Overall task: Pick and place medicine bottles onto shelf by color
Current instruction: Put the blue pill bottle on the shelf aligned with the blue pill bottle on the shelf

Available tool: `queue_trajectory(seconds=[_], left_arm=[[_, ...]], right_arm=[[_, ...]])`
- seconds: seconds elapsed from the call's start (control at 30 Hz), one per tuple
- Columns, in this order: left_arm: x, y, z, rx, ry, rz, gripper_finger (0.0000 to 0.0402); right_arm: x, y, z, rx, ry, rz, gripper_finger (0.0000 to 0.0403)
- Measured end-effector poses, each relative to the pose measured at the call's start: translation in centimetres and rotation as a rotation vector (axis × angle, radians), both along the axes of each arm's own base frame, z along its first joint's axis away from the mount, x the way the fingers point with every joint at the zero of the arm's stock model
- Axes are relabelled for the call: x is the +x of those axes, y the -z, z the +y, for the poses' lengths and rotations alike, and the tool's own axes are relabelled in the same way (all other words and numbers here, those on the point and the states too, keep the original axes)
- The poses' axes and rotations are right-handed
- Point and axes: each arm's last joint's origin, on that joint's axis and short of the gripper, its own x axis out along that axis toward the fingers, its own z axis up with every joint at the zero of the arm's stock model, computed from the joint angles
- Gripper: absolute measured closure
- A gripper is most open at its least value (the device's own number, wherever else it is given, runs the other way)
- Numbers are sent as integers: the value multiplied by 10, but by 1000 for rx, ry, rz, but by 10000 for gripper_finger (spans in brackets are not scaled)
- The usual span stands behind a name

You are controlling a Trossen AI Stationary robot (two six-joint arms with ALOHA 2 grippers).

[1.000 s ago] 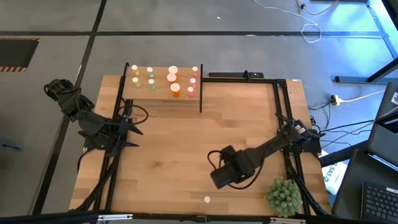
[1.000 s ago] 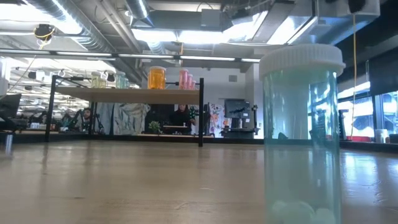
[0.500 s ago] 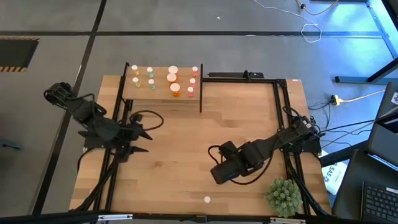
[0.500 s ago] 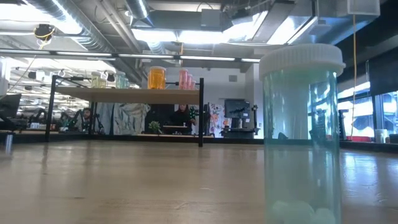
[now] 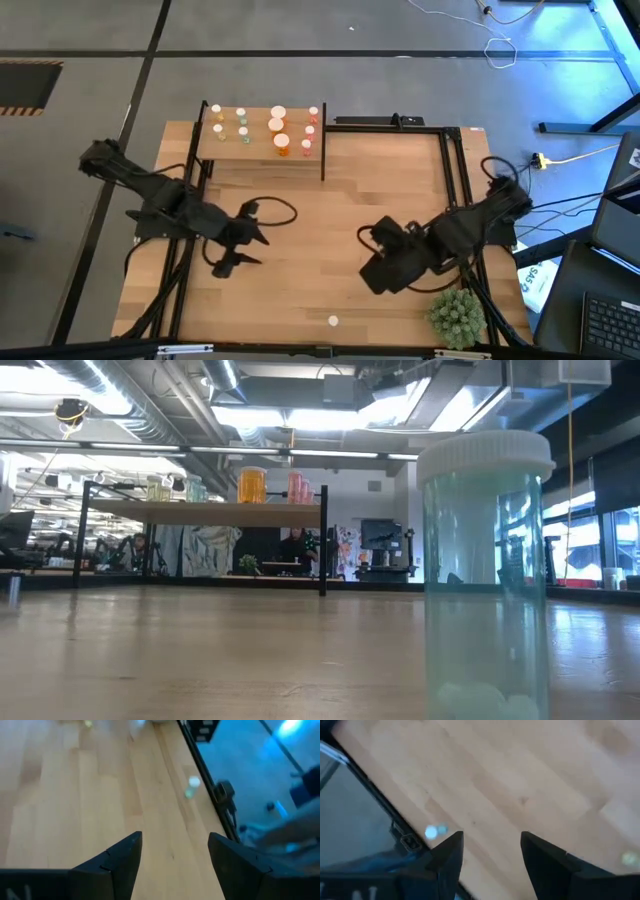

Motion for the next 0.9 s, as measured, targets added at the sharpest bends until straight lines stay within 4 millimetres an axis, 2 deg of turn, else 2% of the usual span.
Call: queue_trajectory(seconds=[0.13, 0.4, 0.63, 0.9], left_arm=[[17, 4, 4, -6, -51, -13, 178], [51, 35, 3, 49, -103, 97, 178], [80, 69, -13, 135, -38, 164, 178], [116, 100, -35, -15, 107, 141, 178]], right_arm=[[-12, -15, -8, -62, -44, -73, 203], [-26, -32, -19, -168, -172, -138, 202], [-31, -39, -25, -284, -279, -161, 202], [-31, -39, -28, -420, -334, -166, 202]])
